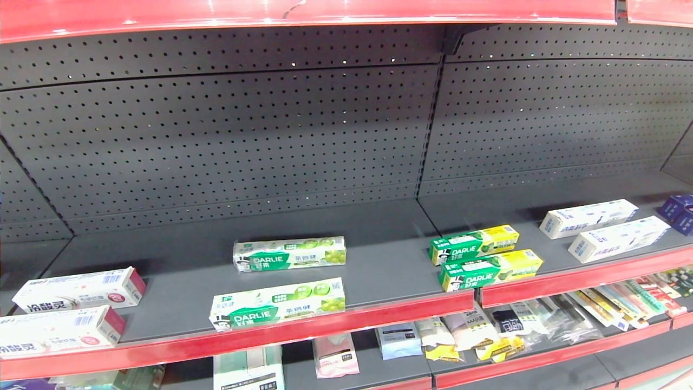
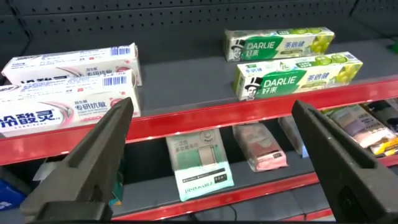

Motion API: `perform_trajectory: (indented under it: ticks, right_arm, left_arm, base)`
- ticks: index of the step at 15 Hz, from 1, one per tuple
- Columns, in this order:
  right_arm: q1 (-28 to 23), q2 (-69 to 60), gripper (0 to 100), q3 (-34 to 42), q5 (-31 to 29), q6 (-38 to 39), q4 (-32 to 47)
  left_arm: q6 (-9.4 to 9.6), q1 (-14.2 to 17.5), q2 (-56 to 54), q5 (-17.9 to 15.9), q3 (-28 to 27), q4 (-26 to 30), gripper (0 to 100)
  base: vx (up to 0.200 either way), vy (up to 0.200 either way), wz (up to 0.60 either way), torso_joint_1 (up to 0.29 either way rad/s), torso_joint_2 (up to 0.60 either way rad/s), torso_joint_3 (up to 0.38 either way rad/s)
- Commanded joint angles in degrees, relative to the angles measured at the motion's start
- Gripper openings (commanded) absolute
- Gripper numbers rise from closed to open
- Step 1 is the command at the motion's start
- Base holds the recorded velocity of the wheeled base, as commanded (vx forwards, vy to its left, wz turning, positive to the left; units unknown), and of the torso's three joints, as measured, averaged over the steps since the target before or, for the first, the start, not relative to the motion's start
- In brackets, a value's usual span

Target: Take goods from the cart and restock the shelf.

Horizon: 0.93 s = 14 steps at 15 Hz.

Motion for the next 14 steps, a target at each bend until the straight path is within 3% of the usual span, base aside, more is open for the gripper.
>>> perform_trajectory:
  ticks: [1,8,14]
  right_arm:
    - [-0.01,0.04,100,0.00,-0.08,0.02,0.00]
    - [-0.01,0.04,100,0.00,0.01,0.11,-0.09]
    - [-0.01,-0.05,100,0.00,-0.35,-0.07,0.00]
  left_arm:
    - [0.10,-0.01,0.29,-0.03,0.01,0.04,100]
    - [0.19,-0.01,0.29,-0.03,0.01,0.04,100]
    - [0.19,-0.01,0.29,0.05,0.01,0.04,100]
  base:
    - [0.000,0.000,0.00,0.000,0.00,0.000]
    - [0.000,0.000,0.60,0.002,0.00,0.002]
    - [0.000,0.000,0.00,0.000,0.00,0.000]
